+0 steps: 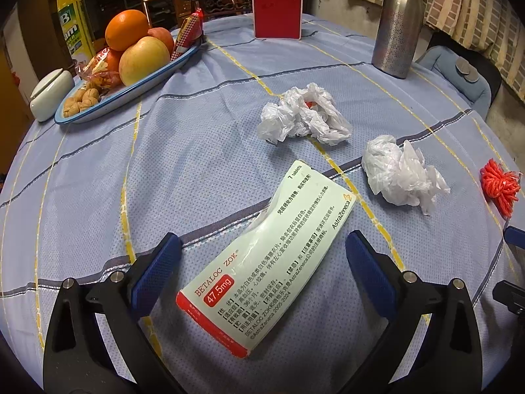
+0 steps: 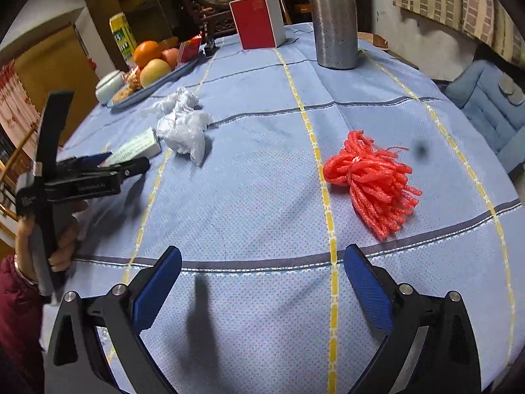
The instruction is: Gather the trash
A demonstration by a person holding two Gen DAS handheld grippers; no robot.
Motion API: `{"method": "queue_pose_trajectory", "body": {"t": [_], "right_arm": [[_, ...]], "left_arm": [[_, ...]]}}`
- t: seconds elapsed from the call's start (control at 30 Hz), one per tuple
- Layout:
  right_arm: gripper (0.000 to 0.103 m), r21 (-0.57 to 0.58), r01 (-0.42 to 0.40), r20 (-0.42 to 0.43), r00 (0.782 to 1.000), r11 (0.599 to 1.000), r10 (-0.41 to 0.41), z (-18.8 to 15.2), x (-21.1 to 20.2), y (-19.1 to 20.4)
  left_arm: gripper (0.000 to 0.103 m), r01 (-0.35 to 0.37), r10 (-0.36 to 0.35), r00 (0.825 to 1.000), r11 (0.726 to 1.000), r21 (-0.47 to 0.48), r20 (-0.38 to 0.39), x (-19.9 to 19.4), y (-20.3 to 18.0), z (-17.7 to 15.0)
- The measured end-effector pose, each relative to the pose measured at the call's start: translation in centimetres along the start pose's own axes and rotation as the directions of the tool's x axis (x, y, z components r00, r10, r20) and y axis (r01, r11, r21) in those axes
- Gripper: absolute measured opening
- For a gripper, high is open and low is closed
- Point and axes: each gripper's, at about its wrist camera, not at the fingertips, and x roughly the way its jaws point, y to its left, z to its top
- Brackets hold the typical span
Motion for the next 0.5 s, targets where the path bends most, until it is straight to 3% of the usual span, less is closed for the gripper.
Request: {"method": "queue_pose_trajectory", "body": {"t": [0.3, 0.5], "right_arm": [[0.097, 0.016, -0.014, 0.007, 1.000, 1.000, 0.014, 0.0, -0.1, -0.4], [0.097, 0.028, -0.024, 0.013, 1.000, 0.999, 0.023, 0.1, -0.2, -0.6]], "left_arm": [[0.096, -0.001, 0.001, 1.000, 1.000, -0.013, -0.009, -0.3, 0.2, -0.2], [0.063, -0.022, 0.022, 1.000, 1.000, -0.006, 0.022, -1.0, 0.3, -0.2]]}}
